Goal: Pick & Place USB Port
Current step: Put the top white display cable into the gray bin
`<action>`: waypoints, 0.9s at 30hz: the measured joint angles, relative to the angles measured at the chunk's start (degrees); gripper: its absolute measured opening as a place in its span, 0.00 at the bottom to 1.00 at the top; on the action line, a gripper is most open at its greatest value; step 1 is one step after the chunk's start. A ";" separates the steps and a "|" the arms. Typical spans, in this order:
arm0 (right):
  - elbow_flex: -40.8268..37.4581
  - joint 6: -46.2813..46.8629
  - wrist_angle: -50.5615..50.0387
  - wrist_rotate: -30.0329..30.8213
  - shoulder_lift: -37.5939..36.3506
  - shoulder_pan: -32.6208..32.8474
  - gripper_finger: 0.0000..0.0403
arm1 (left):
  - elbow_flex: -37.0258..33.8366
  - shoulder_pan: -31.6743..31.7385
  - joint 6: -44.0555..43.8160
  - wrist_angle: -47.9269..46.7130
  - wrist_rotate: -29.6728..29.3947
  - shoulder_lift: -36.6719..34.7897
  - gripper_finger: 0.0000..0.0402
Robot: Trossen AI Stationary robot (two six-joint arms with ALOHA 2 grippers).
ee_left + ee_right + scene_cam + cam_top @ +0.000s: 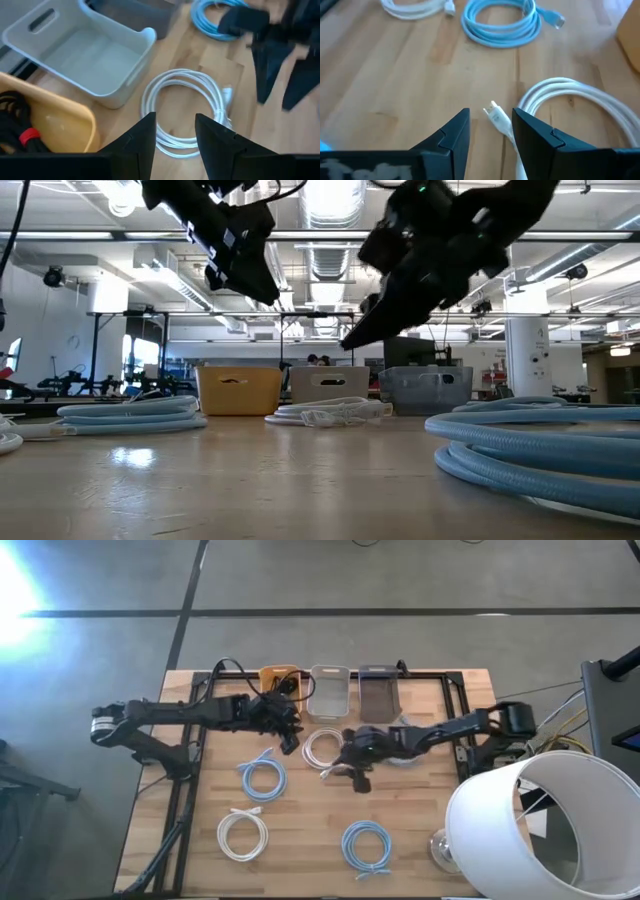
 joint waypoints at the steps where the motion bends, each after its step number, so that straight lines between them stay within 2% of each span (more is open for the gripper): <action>1: 1.17 -0.02 -0.13 0.00 1.69 -0.25 0.35 | 0.00 0.00 -0.03 0.02 -0.61 0.00 0.35; 6: 7.69 -1.07 -6.55 0.93 9.49 -0.74 0.35 | 0.00 0.00 -0.04 0.00 -1.33 0.00 0.35; 11: 13.33 -0.61 -15.94 10.31 14.53 -0.67 0.33 | 0.00 0.00 -0.04 0.01 -1.38 0.00 0.35; 14: 15.09 -0.24 -17.70 12.31 16.25 -0.70 0.32 | 0.00 0.00 -0.02 0.00 -1.40 0.00 0.35; 23: 16.70 -2.99 -19.00 12.96 14.97 1.21 0.31 | -0.02 0.00 0.86 0.02 -1.40 0.02 0.35; 27: 15.74 -3.91 -17.55 19.93 12.59 1.55 0.31 | -0.02 0.00 0.88 0.36 -1.39 0.02 0.35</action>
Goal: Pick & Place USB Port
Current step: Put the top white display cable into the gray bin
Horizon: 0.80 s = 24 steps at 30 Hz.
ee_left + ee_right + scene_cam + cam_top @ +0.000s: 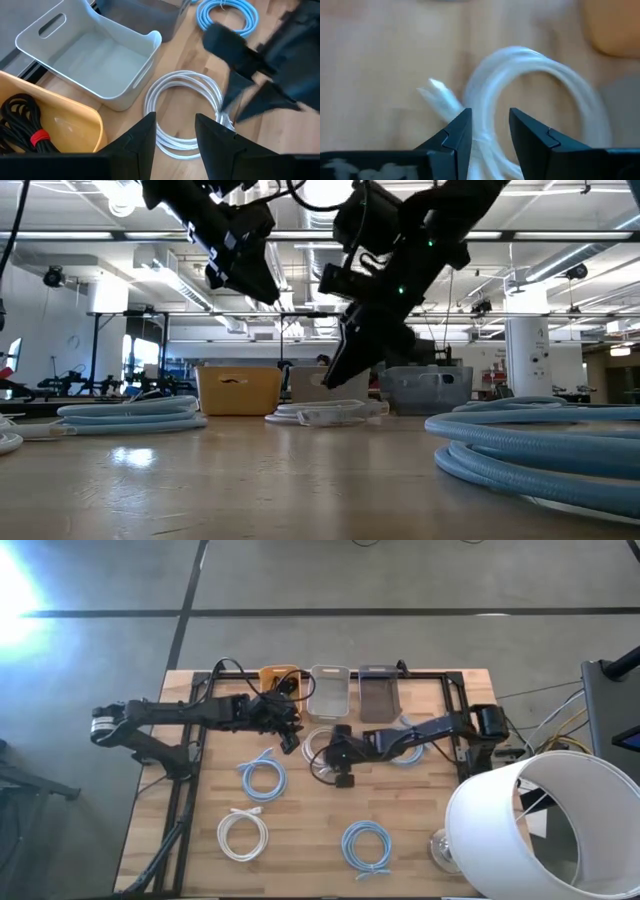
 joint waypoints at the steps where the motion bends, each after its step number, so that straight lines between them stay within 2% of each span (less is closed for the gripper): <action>1: -0.38 0.07 0.06 1.16 -0.01 -0.32 0.32 | 0.00 0.00 -0.02 0.19 0.01 0.00 0.35; 3: -1.22 0.21 -0.04 0.80 0.25 -1.07 0.32 | 0.00 0.00 -0.03 0.26 0.01 0.00 0.35; 8: -3.62 0.45 0.46 -6.59 0.12 -1.89 0.33 | 0.00 -0.12 -0.23 0.30 0.19 0.00 0.35; 12: -5.40 0.27 2.17 -10.29 0.08 -2.25 0.32 | 0.00 -0.20 -0.44 0.41 0.23 0.00 0.35; 18: -6.51 -0.49 4.22 -11.23 0.04 -2.25 0.32 | 0.00 -0.22 -1.36 0.78 0.23 0.00 0.35; 24: -6.66 -5.60 7.83 -11.01 0.10 -2.23 0.32 | 0.00 -0.22 -1.36 0.98 0.25 0.00 0.35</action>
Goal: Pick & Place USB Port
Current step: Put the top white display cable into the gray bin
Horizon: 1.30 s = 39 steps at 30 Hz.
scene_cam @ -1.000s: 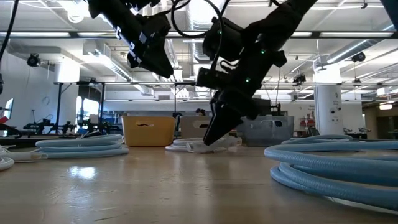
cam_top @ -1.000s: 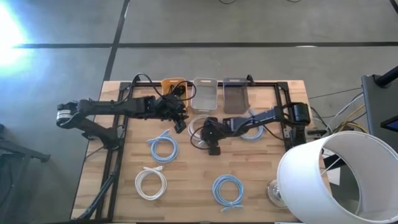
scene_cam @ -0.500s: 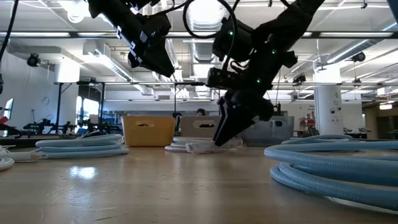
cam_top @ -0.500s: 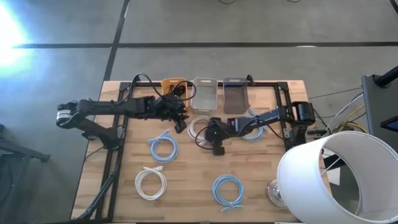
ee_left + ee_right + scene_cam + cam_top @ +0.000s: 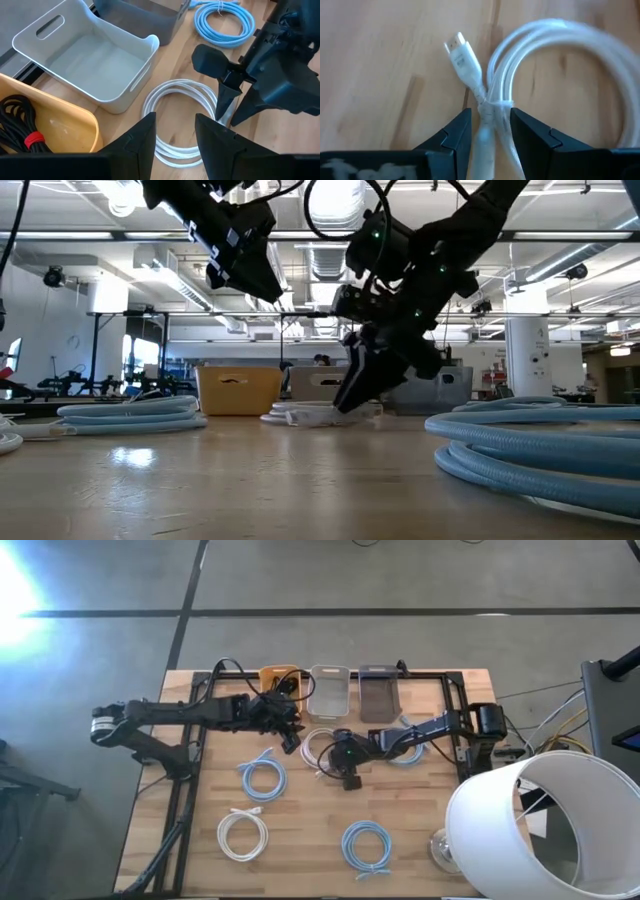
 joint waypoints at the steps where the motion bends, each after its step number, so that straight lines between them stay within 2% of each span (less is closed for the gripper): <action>1: 0.00 -0.38 1.29 0.06 0.00 0.00 0.32 | 0.00 0.00 -0.01 0.00 -0.01 0.00 0.35; 17: -1.48 -1.64 3.31 0.29 0.00 -0.79 0.32 | 0.00 -0.04 -0.01 0.69 0.04 0.02 0.35; 26: -5.37 -1.41 9.84 0.07 0.00 -1.09 0.32 | 0.00 -0.04 -0.02 0.87 0.04 0.02 0.35; 31: -6.05 1.92 10.78 0.04 0.00 -1.05 0.32 | 0.00 -0.04 0.00 0.87 0.04 0.02 0.35; 39: -6.14 2.33 10.76 -0.19 0.00 -1.05 0.33 | 0.00 -0.04 0.00 0.87 0.07 0.02 0.35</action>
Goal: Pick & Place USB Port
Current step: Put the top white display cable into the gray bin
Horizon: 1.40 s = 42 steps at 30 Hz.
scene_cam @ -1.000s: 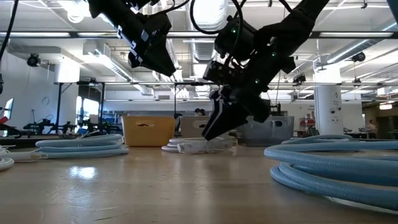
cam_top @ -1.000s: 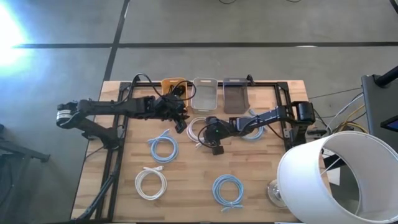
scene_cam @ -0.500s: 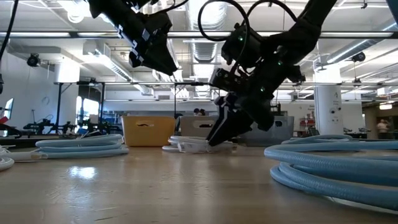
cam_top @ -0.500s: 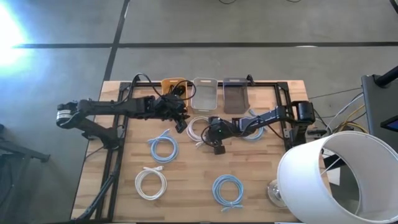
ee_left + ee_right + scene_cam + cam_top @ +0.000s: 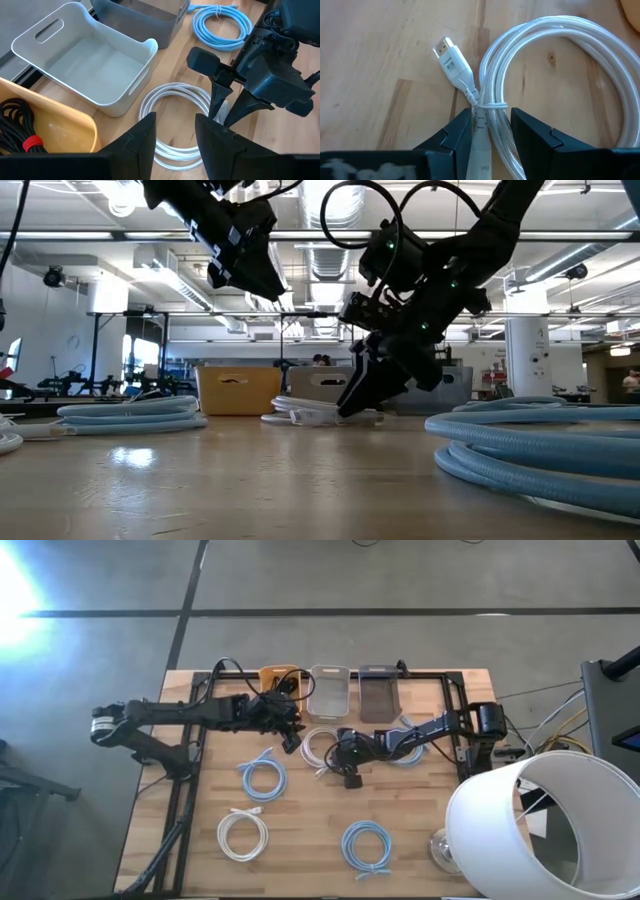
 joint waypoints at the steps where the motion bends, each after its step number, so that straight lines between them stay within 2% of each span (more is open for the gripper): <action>1: 0.00 0.07 -0.04 -0.02 0.00 0.00 0.34 | 0.00 0.00 0.01 0.00 -0.01 0.00 0.34; 15: -0.09 -2.74 4.93 1.89 0.05 -0.04 0.46 | 0.00 0.00 0.01 -0.02 -0.02 0.00 0.34; 20: 0.39 -2.28 5.98 1.62 3.65 -0.48 0.47 | 0.00 0.00 0.02 -0.02 -0.02 0.00 0.34; 25: 2.28 -2.46 6.15 -1.43 7.94 -0.48 0.46 | 0.00 0.00 0.00 -0.03 0.01 0.00 0.34; 31: 3.96 -1.27 3.20 -1.45 8.05 -0.46 0.38 | 0.00 0.00 0.14 -0.04 -0.01 0.00 0.34; 38: 5.27 -1.02 -6.40 -1.04 2.97 -0.37 0.18 | 0.00 0.00 1.04 -0.07 -0.02 0.00 0.34; 42: 5.41 0.95 -6.65 -0.90 -1.07 -0.37 0.13 | 0.00 0.00 1.09 -0.07 -0.02 0.00 0.34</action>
